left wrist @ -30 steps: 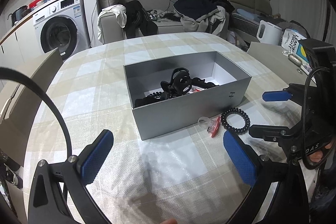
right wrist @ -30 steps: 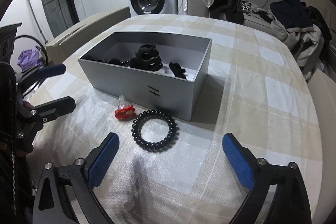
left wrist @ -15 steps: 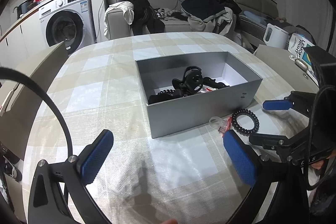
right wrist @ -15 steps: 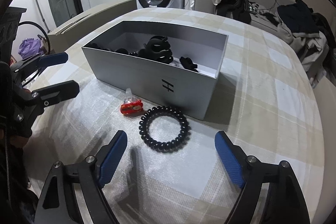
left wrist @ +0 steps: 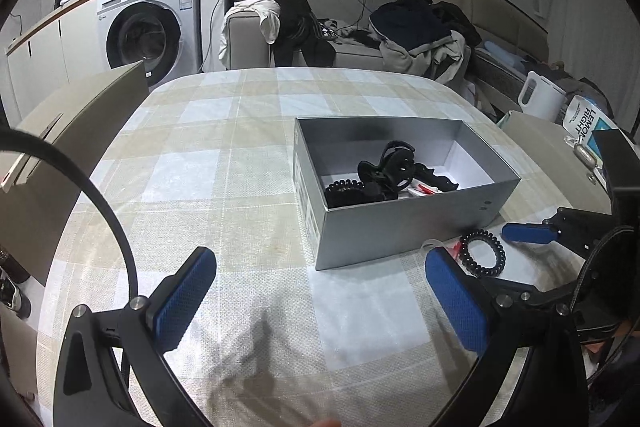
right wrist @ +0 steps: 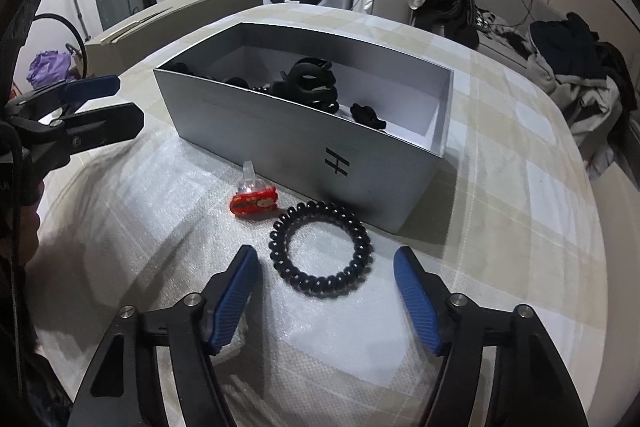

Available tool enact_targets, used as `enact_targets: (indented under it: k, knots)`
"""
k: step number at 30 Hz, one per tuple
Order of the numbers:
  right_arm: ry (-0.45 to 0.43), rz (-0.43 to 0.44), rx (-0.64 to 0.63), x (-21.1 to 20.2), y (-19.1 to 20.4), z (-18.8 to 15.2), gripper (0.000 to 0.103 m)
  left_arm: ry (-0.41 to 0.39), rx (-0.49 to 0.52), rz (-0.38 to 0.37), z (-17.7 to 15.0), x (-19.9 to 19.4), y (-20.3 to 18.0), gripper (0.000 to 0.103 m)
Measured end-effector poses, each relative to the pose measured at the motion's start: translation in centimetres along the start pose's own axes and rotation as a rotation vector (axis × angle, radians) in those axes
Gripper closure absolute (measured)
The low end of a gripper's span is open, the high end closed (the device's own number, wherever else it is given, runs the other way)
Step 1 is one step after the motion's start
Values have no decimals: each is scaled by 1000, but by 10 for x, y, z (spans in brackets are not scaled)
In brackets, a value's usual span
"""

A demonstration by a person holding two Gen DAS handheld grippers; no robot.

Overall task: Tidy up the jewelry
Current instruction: 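Close the right gripper on the black coiled bracelet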

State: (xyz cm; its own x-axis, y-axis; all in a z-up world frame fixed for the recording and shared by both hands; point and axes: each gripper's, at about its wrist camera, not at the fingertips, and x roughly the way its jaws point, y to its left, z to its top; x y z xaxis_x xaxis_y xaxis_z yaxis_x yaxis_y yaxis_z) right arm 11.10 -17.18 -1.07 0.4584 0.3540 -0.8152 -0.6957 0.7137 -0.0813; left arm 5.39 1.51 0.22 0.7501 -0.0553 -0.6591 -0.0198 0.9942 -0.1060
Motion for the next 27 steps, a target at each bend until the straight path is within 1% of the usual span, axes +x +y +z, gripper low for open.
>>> enact_targets:
  k: [2,6,8,10,13,17,21,24,25,26,27]
  knots:
    - [-5,18,12,1,0,1,48,0,-7,-2,0,0,1,1]
    - [-11,31,10,1,0,2,58,2,-7,-6,1,0,1,1]
    - [-8,44,-9,-1,1,0,64,1,-1,-10,1,-1,1,1]
    - [-2,59,-15,-3,0,-2,66,2,10,-14,0,-1,-2,1]
    - [-12,103,4,-7,-6,-3,67,4,31,-19,-1,-2,-7,1]
    - [-52,143,37,-23,-19,-2,67,14,51,-33,-2,-1,-12,1]
    - [-101,173,87,-40,-33,-3,67,34,76,-79,-5,0,-20,1]
    - [-132,205,119,-48,-43,-3,66,57,101,-139,-7,2,-29,2]
    - [-139,209,127,-50,-47,-4,66,78,127,-164,-8,5,-35,3]
    - [-141,206,134,-51,-50,-3,66,86,141,-170,-8,5,-38,8]
    - [-144,202,137,-52,-52,-3,66,97,162,-176,-9,7,-42,11]
